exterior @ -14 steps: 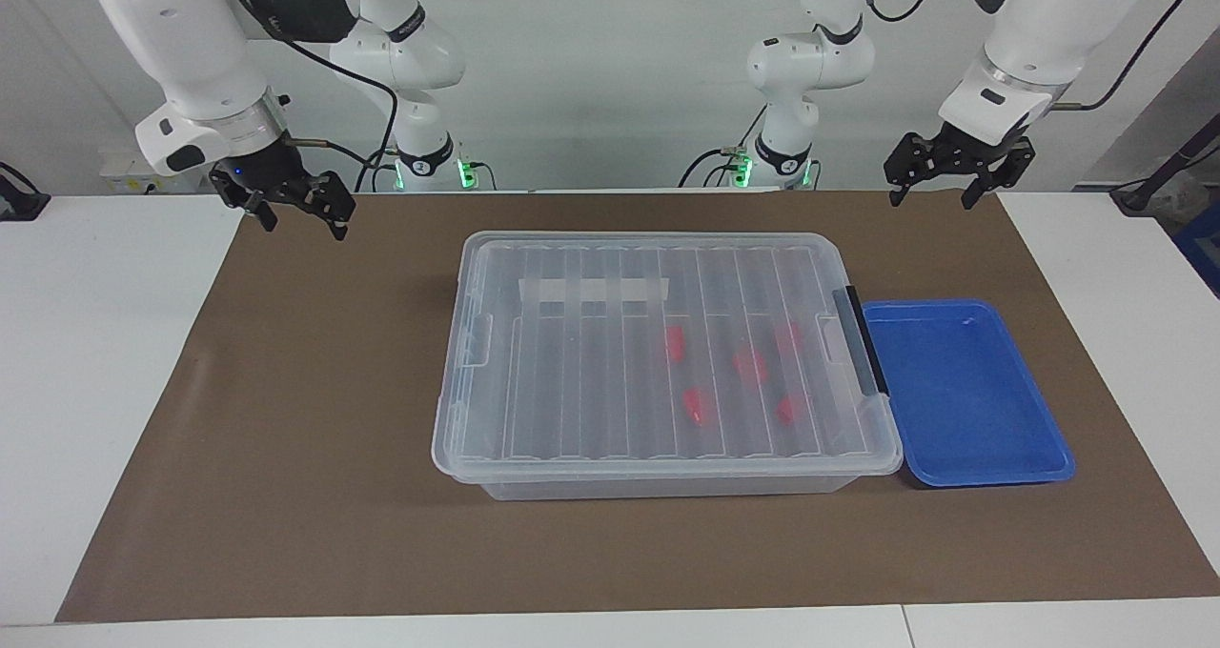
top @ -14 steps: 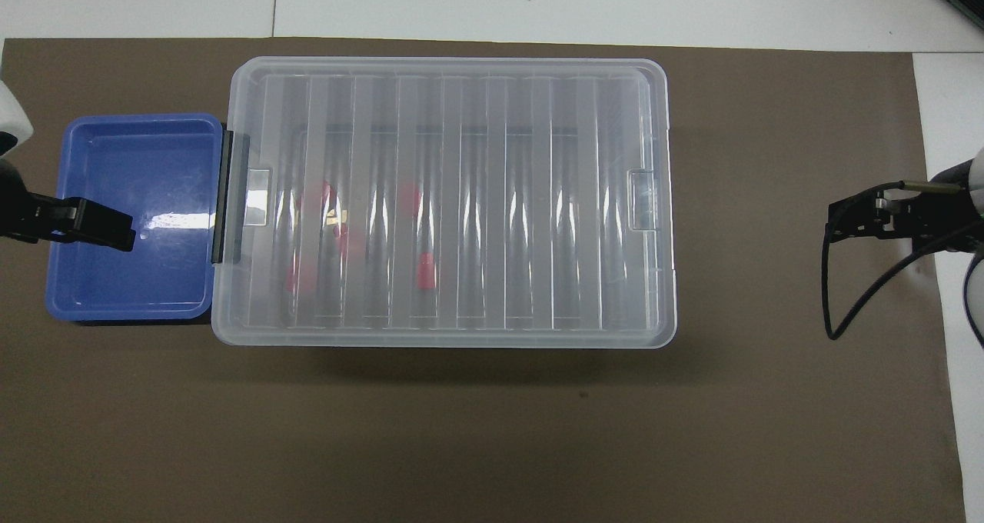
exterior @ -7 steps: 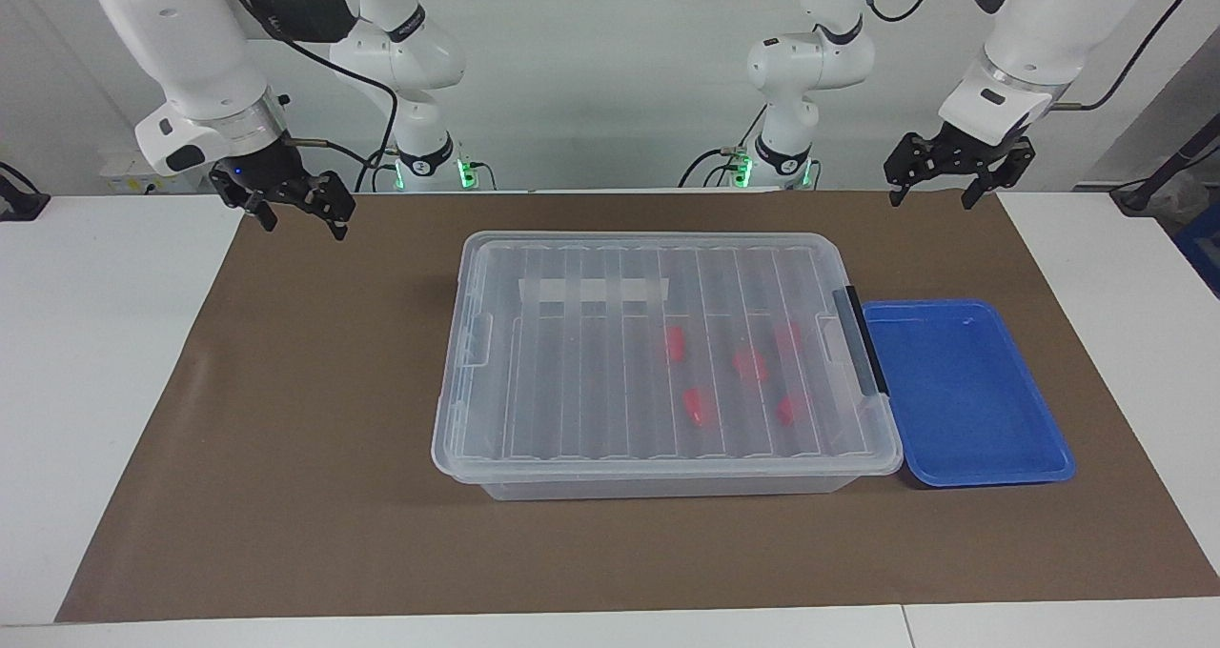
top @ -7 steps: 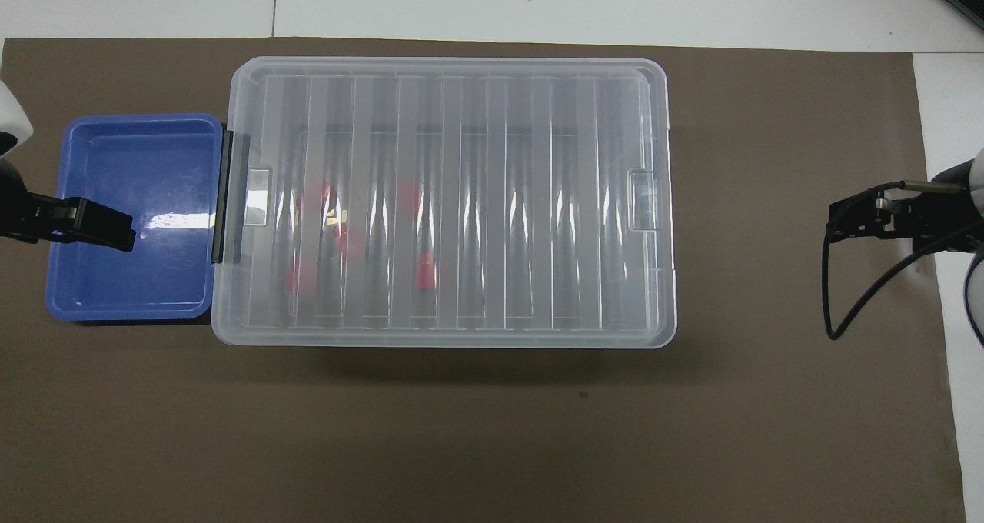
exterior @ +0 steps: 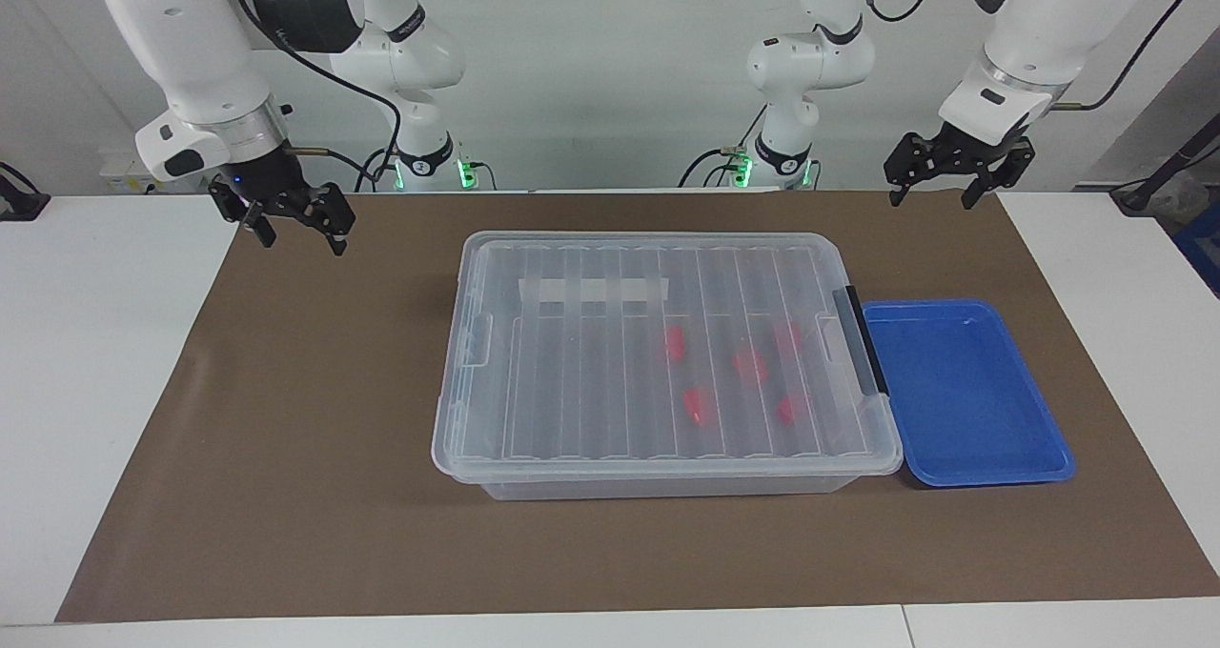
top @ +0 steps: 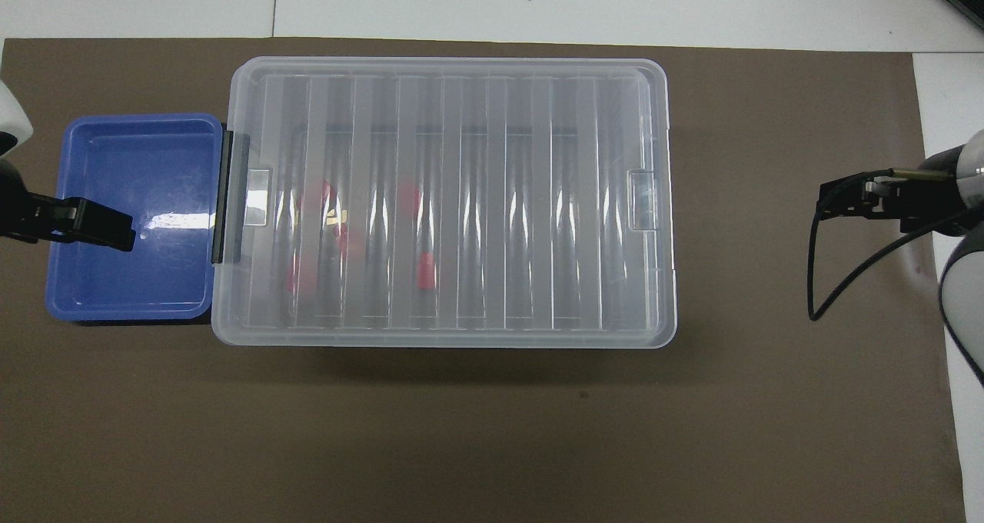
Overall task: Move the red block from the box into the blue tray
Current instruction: 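Reach the right gripper to the clear box lid edge and grasp it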
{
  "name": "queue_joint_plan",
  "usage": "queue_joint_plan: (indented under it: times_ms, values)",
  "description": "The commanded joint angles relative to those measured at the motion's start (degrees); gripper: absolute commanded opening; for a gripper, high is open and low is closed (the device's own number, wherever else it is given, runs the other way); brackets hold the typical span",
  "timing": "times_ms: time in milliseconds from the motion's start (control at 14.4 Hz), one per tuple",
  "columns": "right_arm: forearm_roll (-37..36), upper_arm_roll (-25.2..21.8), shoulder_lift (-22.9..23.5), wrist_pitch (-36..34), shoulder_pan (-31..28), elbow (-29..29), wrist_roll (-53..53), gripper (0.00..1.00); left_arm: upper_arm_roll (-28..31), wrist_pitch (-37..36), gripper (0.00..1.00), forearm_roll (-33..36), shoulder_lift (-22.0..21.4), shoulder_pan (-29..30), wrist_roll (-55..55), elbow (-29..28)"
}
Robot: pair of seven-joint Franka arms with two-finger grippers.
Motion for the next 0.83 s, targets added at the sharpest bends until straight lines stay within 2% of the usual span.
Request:
queue_joint_plan:
  times_ms: [0, 486, 764]
  values:
    - [0.55, 0.50, -0.48, 7.97, 2.60, -5.09, 3.84, 0.95, 0.13, 0.76, 1.00, -0.79, -1.92, 0.38, -0.34, -2.14]
    - [0.55, 0.50, 6.55, 19.15, 8.84, -5.89, 7.90, 0.96, 0.13, 0.76, 1.00, -0.79, -1.92, 0.38, -0.34, -2.14]
    - [0.55, 0.59, 6.73, 22.05, 11.04, -8.96, 10.09, 0.98, 0.13, 0.76, 1.00, -0.79, -1.92, 0.38, -0.34, -2.14]
